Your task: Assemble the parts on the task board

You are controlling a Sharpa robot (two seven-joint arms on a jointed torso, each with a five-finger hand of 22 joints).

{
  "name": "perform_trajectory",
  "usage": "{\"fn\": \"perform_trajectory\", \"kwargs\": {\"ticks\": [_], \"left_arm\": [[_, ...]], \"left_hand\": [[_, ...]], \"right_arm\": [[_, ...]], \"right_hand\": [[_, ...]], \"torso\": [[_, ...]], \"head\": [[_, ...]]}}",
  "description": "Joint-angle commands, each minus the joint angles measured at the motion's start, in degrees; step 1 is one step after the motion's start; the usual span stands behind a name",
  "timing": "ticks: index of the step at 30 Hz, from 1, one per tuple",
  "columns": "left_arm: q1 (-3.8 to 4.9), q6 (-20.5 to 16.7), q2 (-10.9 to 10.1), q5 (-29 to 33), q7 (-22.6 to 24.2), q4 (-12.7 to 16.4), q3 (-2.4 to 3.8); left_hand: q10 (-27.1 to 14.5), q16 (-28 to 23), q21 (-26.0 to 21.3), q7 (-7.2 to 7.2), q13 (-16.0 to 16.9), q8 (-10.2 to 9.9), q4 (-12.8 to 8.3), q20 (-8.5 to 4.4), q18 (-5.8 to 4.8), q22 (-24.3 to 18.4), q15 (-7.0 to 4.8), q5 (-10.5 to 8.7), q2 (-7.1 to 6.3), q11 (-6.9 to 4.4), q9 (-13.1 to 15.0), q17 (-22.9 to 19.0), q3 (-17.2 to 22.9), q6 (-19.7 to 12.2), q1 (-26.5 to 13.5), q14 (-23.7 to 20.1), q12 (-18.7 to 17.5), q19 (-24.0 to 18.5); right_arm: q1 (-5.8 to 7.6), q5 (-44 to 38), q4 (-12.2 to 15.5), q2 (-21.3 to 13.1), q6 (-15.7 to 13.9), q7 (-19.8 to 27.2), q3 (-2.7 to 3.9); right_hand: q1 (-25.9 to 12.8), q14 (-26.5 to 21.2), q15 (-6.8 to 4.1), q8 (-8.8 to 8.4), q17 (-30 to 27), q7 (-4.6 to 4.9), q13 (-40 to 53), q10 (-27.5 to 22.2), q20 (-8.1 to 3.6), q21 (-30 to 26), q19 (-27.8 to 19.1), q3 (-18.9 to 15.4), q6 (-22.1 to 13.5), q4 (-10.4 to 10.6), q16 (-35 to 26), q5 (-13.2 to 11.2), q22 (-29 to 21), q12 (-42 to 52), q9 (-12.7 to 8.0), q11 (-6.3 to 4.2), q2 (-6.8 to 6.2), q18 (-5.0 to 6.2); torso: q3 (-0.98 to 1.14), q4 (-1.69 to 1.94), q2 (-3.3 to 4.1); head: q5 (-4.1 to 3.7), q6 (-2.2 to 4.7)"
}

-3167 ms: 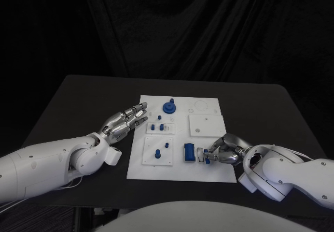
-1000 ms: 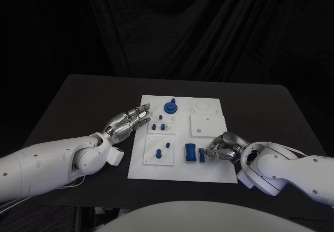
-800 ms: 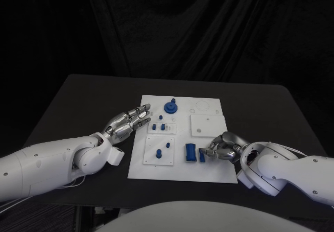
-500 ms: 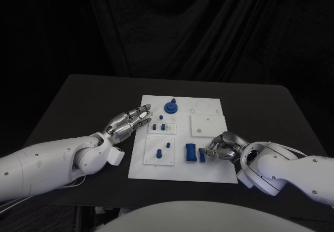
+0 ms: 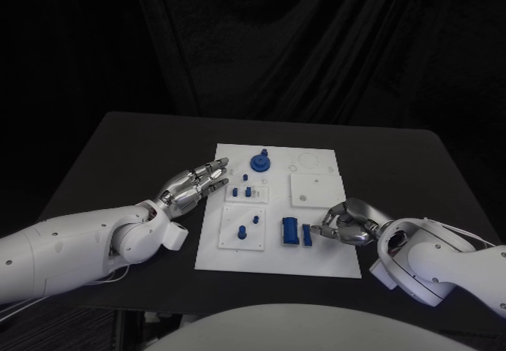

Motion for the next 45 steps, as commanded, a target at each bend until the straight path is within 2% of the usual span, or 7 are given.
{"fn": "perform_trajectory", "kwargs": {"ticks": [1,2,10,20,25,37,45], "left_arm": [[-0.1,0.15,-0.02,0.2,1.42,0.23,0.05],[-0.11,0.11,-0.03,0.2,1.47,0.24,0.05],[-0.15,0.14,-0.06,0.2,1.41,0.23,0.05],[-0.19,0.13,-0.17,0.2,1.27,0.27,0.05],[-0.2,0.21,-0.08,0.2,1.25,0.25,0.05],[-0.21,0.31,-0.07,0.2,1.13,0.23,0.05],[-0.23,0.52,0.16,0.2,1.04,0.16,0.05]], "left_hand": [[-0.03,-0.21,0.05,0.31,0.03,0.3,-0.38,0.23,0.45,0.09,0.07,0.39,0.04,-0.47,0.06,-0.08,-0.06,0.12,0.51,-0.02,0.06,0.05],[-0.02,-0.21,0.05,0.3,0.03,0.31,-0.43,0.22,0.47,0.09,0.03,0.39,-0.01,-0.48,0.07,-0.08,-0.07,0.18,0.52,-0.02,0.08,0.04],[0.0,-0.21,0.05,0.22,0.04,0.33,-0.49,0.18,0.51,0.09,-0.05,0.38,-0.1,-0.48,0.08,-0.08,-0.1,0.24,0.5,-0.02,0.11,0.05],[0.0,-0.21,0.05,0.22,0.04,0.33,-0.51,0.18,0.52,0.09,-0.05,0.38,-0.12,-0.48,0.08,-0.08,-0.11,0.24,0.49,-0.02,0.11,0.05],[0.0,-0.21,0.05,0.22,0.04,0.33,-0.51,0.18,0.52,0.09,-0.05,0.38,-0.12,-0.48,0.08,-0.08,-0.11,0.24,0.49,-0.02,0.11,0.05],[0.0,-0.21,0.06,0.19,0.04,0.33,-0.56,0.18,0.55,0.1,-0.07,0.39,-0.15,-0.47,0.07,-0.08,-0.12,0.22,0.49,-0.02,0.12,0.05],[0.0,-0.21,0.05,0.17,0.04,0.34,-0.62,0.18,0.57,0.09,-0.08,0.42,-0.16,-0.46,0.07,-0.08,-0.11,0.27,0.49,-0.02,0.11,0.04]], "right_arm": [[-0.14,-2.76,0.99,-1.01,1.05,3.3,-0.16],[-0.24,-2.94,1.12,-1.27,1.32,3.25,-0.2],[-0.8,-5.49,0.43,-1.72,3.94,1.27,-0.4],[-1.21,-6.48,-1.17,-0.27,5.9,-0.25,-0.47],[-1.39,-6.78,-1.85,0.62,5.6,-0.4,-0.47],[-1.49,-6.96,-2.93,1.78,5.95,-0.73,-0.46],[-1.52,-7.04,-4.3,3.04,5.64,-0.92,-0.45]], "right_hand": [[-0.05,6.1,-0.47,0.5,15.09,0.0,15.1,6.06,-0.4,0.19,5.94,-0.7,-0.34,1.0,0.17,-1.92,15.1,0.15,0.57,-0.41,-0.85,-0.44],[-0.2,6.1,-0.46,0.75,15.09,0.0,15.1,6.06,-0.39,0.19,5.94,-1.37,-0.28,1.79,0.17,-4.06,15.1,0.15,0.92,-0.41,-1.21,-0.44],[0.3,6.1,-0.47,1.07,15.09,-0.01,15.1,6.06,-0.41,0.19,5.94,-2.98,0.14,2.18,0.17,-8.94,15.1,0.15,1.53,-0.42,-2.77,-0.44],[1.33,6.1,-0.52,1.2,15.09,-0.09,15.1,6.06,-0.45,0.19,5.94,-3.14,0.3,2.03,0.17,-9.33,15.1,0.15,1.74,-0.48,-3.05,-0.44],[2.27,6.1,-0.57,1.33,15.09,-0.14,15.1,6.06,-0.5,0.19,5.94,-3.06,0.37,1.99,0.17,-9.36,15.1,0.15,1.93,-0.53,-2.84,-0.44],[2.43,6.1,-0.58,1.44,15.09,-0.15,15.1,6.06,-0.51,0.19,5.94,-3.03,0.43,2.01,0.17,-9.36,15.1,0.15,2.04,-0.54,-2.62,-0.44],[3.26,6.1,-0.65,1.78,15.09,-0.25,15.1,6.06,-0.58,0.19,5.94,-2.69,0.31,1.74,0.17,-9.36,15.1,0.15,2.55,-0.63,-1.03,-0.44]], "torso": [[0.05,0.01,0.02],[0.05,0.02,0.02],[0.0,-0.14,0.02],[-0.01,-0.24,-0.09],[0.03,0.18,0.02],[-0.05,-0.02,0.11],[-0.01,0.02,0.06]], "head": [[-0.36,-0.01],[-0.46,-0.01],[-0.28,-0.01],[-0.19,-0.01],[-0.49,-0.01],[-0.29,-0.01],[-0.55,-0.01]]}}
